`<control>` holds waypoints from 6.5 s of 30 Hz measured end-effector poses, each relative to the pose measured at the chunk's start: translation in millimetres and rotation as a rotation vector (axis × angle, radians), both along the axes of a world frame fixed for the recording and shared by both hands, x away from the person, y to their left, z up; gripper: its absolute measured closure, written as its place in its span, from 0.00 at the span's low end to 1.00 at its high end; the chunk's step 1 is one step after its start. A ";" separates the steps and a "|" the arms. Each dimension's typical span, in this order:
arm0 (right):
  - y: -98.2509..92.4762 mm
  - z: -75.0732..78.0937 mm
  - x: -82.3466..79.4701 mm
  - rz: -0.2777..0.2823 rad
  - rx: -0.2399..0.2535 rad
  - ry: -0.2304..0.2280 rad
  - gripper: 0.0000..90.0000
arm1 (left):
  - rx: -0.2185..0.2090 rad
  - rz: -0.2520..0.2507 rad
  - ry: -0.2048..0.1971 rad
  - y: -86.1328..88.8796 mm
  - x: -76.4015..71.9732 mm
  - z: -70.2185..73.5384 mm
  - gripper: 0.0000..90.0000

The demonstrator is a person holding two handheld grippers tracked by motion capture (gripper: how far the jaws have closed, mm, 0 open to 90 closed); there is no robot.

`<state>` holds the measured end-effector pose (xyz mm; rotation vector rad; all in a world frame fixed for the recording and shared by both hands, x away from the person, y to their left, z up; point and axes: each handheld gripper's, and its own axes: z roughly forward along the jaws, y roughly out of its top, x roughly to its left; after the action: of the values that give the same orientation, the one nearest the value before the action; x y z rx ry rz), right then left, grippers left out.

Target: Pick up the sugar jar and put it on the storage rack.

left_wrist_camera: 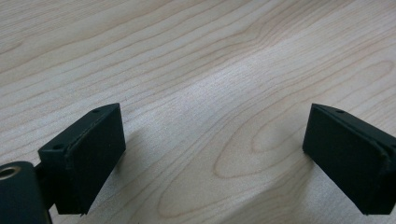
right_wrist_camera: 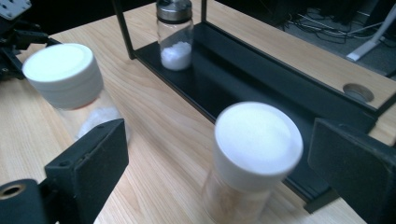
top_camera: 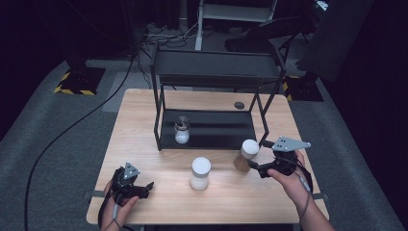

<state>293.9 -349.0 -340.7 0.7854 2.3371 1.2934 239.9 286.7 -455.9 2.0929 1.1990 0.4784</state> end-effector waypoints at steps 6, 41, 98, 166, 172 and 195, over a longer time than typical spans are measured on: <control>12.5 6.5 2.6 0.032 -0.005 -0.007 0.06 | 0.000 0.000 0.000 0.0 0.0 -0.1 0.06; 93.0 6.5 19.9 0.230 0.004 0.015 0.05 | 0.000 0.002 0.002 -0.8 0.1 0.1 0.05; 152.6 -27.8 39.3 0.330 -0.122 0.086 0.37 | 0.000 0.003 0.002 -1.2 0.1 0.0 0.04; 159.6 -0.6 168.0 0.131 -0.076 0.096 0.37 | 0.003 0.002 0.007 -2.0 0.7 0.7 0.04; 161.3 -12.9 174.9 0.110 -0.067 0.126 0.37 | 0.003 0.003 0.007 -2.0 0.7 0.7 0.04; 161.7 3.2 157.8 0.069 -0.055 0.077 0.14 | 0.003 0.003 0.006 -2.1 0.7 0.6 0.03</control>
<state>451.8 -187.2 -337.5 0.7568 2.4693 1.2416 240.6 284.6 -455.3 2.0970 1.2061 0.4756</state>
